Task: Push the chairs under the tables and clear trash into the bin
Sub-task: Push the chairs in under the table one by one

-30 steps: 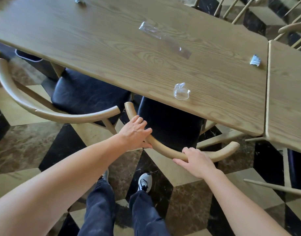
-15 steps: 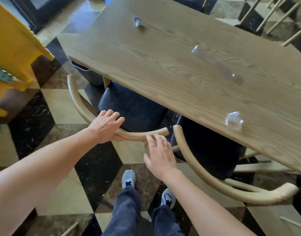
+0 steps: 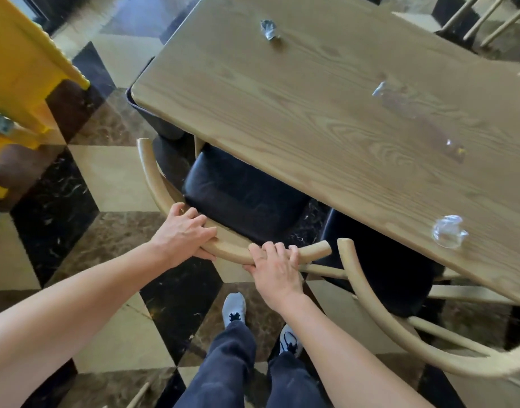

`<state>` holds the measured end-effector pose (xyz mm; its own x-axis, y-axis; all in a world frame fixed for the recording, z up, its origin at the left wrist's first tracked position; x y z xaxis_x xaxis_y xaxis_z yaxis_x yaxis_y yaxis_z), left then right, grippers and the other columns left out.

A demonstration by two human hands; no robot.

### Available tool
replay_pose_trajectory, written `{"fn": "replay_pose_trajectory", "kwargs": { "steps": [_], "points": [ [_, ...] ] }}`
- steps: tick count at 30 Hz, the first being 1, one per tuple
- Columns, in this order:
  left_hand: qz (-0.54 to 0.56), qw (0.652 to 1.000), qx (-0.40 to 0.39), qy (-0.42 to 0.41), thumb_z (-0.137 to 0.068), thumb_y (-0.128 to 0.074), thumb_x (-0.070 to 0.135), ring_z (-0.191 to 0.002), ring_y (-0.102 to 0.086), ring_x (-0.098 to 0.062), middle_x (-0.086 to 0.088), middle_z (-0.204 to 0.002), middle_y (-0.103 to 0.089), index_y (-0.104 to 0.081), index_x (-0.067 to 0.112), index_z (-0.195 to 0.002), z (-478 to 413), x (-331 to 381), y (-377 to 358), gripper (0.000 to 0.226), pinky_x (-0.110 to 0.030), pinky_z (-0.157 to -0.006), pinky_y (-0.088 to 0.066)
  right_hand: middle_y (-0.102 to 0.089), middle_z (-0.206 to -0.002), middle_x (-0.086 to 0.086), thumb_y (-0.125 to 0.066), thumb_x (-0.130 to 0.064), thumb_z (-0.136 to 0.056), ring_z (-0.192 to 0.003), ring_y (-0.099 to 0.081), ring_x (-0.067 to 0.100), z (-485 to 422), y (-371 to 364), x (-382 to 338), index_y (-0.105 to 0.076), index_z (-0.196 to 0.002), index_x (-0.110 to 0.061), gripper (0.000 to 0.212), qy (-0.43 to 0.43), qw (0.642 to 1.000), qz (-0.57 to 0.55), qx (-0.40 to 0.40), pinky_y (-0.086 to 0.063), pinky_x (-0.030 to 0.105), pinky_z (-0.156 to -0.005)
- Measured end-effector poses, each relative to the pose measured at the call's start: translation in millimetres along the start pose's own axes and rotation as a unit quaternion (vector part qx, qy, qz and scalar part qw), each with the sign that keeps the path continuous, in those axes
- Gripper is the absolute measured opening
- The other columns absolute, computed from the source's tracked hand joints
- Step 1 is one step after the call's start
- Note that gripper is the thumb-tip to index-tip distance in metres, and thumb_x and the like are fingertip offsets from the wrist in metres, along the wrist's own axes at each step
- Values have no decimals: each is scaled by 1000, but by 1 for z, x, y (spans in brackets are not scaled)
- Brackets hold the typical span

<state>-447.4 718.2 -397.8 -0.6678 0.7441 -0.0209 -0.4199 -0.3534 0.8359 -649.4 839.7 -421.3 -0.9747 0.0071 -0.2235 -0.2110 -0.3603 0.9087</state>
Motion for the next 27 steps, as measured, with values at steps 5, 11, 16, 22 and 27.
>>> {"fn": "replay_pose_trajectory", "kwargs": {
  "steps": [5, 11, 16, 22, 27],
  "points": [
    [2, 1000, -9, 7, -90, -46, 72, -125, -47, -22, 6, -126, -56, -52, 38, -128, -1, 3, 2, 52, -54, -114, -26, -61, -101, 6, -68, -41, -93, -95, -57, 28, -1, -2, 4, -41, -121, -27, 41, 3, 1000, -4, 20, -40, 61, -98],
    [-8, 1000, -9, 17, -89, -46, 73, -122, -49, -22, 5, -125, -57, -52, 38, -129, -6, 16, 5, 53, -54, -112, -29, -54, -115, 6, -45, -42, -104, -108, -48, 28, 0, 5, 21, -44, -131, -25, 32, 27, 1000, 2, -14, -26, 57, -106],
    [-14, 998, -35, 54, -87, -52, 72, -123, -52, -23, 5, -128, -58, -52, 37, -129, -4, 29, 15, 55, -51, -111, -31, -52, -119, 6, -44, -39, -106, -113, -48, 28, 1, 23, 23, -42, -132, -26, 29, 27, 997, -4, -70, -26, 53, -109],
    [54, 990, -81, 105, -95, -57, 49, -105, -58, -19, 4, -112, -60, -59, 30, -122, 10, 63, 56, 32, -43, -94, -50, -56, -126, 4, -50, -22, -102, -119, -53, 27, 29, 59, 56, -50, -134, -21, 32, 25, 994, -22, -104, -41, 46, -105],
    [98, 984, -79, 123, -98, -59, 31, -76, -61, -11, 5, -89, -61, -65, 24, -103, 46, 103, 109, 11, -25, -63, -51, -56, -119, 8, -48, -21, -98, -102, -60, 29, 71, 119, 85, -55, -131, -22, 33, -82, 984, -22, -154, -51, 40, -84]
  ]
}}
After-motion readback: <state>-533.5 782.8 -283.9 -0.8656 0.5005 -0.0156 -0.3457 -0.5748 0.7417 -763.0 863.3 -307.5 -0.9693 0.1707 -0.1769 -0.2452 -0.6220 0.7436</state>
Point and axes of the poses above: each hand's wrist, its own z-axis away from the middle knuckle, its own y-axis out of the back of the hand, x = y × z, the point moved 1 cm from there along -z, towards the middle knuckle
